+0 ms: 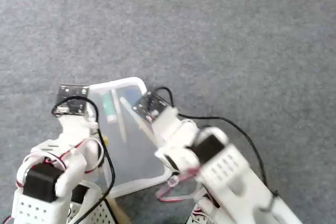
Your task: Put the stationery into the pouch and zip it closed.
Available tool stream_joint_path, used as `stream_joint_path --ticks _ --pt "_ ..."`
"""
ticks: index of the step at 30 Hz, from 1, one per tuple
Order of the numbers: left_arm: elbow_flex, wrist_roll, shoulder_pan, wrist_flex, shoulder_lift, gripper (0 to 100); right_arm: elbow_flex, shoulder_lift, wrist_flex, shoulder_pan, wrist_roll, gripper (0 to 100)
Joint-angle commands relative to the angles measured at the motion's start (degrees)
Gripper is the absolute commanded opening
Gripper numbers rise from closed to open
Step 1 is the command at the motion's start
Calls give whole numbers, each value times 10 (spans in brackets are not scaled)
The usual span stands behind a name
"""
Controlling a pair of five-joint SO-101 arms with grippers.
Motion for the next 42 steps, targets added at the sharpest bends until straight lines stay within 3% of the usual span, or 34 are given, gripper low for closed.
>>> stream_joint_path --ticks 1,5,14,24,33,35,40,42 --pt "8 -29 -82 -31 4 30 -51 112 -19 -3 -36 266" --pt "15 -38 -119 -41 3 30 -74 180 -18 9 -83 266" --pt "15 -38 -121 -40 2 30 -73 194 -23 152 -98 266" --pt "15 -38 -121 -40 2 30 -30 232 -118 157 -102 265" --pt "15 -38 -121 -41 2 30 -129 521 -141 159 -98 263" --pt "15 -38 -121 -41 2 30 -165 576 -139 159 -98 229" --pt "15 -38 -121 -41 2 30 -271 647 -90 158 -92 6" --pt "15 -38 -121 -41 2 30 -308 657 -72 160 -81 35"
